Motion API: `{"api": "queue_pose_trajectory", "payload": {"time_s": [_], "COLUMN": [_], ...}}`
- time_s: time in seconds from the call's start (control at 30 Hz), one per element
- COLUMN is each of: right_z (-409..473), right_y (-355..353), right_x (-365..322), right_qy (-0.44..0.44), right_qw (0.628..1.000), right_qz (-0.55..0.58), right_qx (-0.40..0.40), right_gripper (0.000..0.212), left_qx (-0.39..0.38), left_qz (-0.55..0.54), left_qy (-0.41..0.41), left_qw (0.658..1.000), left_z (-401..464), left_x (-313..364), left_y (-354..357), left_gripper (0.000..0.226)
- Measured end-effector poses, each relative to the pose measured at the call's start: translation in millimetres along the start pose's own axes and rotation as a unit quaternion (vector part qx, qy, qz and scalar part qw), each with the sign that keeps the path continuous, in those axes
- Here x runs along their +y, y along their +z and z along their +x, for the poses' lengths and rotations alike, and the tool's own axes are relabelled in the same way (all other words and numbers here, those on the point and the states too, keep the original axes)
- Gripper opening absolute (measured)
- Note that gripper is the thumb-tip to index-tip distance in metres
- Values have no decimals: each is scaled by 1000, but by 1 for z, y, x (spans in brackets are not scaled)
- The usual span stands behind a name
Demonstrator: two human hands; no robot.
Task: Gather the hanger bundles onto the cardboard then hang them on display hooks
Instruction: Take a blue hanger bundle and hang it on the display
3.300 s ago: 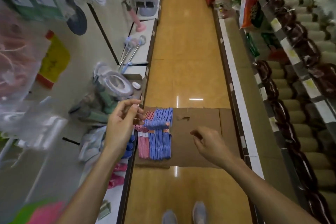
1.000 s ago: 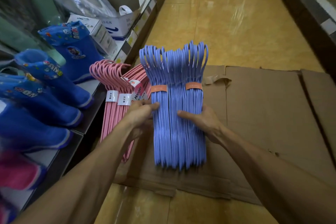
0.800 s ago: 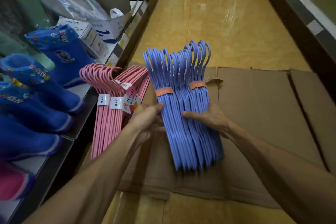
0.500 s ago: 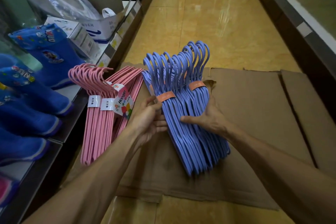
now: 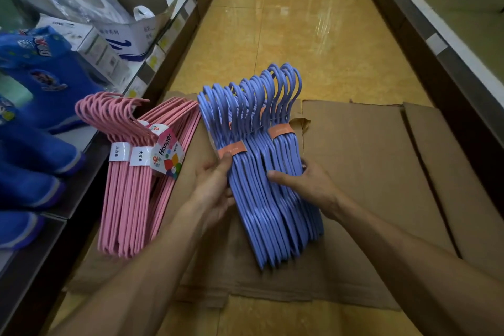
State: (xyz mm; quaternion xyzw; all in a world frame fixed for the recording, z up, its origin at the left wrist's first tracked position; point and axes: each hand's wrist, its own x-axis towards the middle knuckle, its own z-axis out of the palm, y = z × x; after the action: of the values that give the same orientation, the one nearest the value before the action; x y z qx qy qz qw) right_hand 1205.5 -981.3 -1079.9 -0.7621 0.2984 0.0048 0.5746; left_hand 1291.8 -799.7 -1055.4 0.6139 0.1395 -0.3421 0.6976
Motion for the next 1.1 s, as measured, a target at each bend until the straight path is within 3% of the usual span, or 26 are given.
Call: {"api": "queue_pose_trajectory", "payload": {"time_s": [0.07,0.2,0.43,0.93,1.1], "right_z": [0,-4,-12,-10,-20], "right_y": [2,9,7,5,23], "right_x": [5,14,16,8,-3], "right_qy": [27,13,-14,-32,-14], "right_qw": [1000,1000,996,978,963], "right_qz": [13,-2,-83,-205,-269], "right_qx": [3,-16,-31,-26,20], "right_gripper": [72,89,124,139,145], "left_qx": [6,-21,-19,-38,-43], "left_qz": [-62,-119,-10,48,67], "left_qy": [-19,-38,0,20,34], "left_qw": [998,992,1000,998,996], "left_z": [-4,-7,4,4,2], "left_x": [-8,-2,9,17,17], "left_y": [7,13,8,-8,-4], "left_gripper": [48,32,41,22,30]}}
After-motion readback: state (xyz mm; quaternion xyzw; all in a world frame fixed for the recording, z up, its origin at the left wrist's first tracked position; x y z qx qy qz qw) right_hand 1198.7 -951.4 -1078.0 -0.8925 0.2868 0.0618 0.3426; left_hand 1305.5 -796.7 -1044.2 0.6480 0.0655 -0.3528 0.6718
